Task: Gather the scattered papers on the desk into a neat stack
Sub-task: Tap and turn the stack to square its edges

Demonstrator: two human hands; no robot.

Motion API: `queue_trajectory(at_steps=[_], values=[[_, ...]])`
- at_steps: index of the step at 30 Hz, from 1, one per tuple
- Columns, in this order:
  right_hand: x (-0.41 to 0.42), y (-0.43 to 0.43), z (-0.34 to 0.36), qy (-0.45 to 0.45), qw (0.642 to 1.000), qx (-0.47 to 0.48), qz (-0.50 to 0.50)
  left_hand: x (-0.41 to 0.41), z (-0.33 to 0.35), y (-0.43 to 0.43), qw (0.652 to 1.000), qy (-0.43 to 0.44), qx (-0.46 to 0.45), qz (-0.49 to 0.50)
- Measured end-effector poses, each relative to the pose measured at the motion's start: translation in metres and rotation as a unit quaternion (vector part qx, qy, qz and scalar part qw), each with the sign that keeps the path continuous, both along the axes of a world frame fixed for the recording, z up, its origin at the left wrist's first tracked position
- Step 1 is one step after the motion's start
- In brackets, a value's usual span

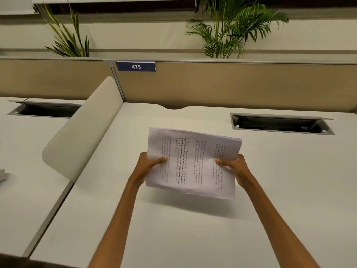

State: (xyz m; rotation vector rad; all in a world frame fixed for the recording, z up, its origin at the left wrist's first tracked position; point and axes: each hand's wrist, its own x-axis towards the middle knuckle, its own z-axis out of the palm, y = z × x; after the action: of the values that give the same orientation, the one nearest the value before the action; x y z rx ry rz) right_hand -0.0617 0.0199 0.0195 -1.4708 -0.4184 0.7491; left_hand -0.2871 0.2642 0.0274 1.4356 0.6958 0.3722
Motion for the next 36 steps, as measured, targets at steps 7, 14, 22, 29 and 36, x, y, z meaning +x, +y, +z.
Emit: queue_trajectory(at_steps=[7, 14, 22, 29, 36], values=[[-0.017, 0.003, -0.002, -0.069, 0.993, 0.013, -0.097, 0.013, -0.008, -0.019, 0.991, -0.051, 0.034, 0.116], [-0.004, -0.008, 0.007, -0.046, 0.998, -0.029, 0.024, -0.005, -0.008, -0.001, 0.993, -0.008, -0.119, 0.007], [-0.014, 0.000, -0.004, -0.069, 0.996, -0.057, 0.012, -0.002, -0.010, -0.008, 0.996, 0.042, -0.040, 0.063], [-0.042, 0.016, -0.019, -0.062, 0.988, -0.004, -0.144, 0.015, -0.008, -0.029, 0.988, -0.036, 0.025, 0.147], [-0.033, 0.004, -0.028, -0.059, 0.994, -0.010, -0.095, 0.004, -0.020, -0.028, 0.993, -0.045, 0.025, 0.105]])
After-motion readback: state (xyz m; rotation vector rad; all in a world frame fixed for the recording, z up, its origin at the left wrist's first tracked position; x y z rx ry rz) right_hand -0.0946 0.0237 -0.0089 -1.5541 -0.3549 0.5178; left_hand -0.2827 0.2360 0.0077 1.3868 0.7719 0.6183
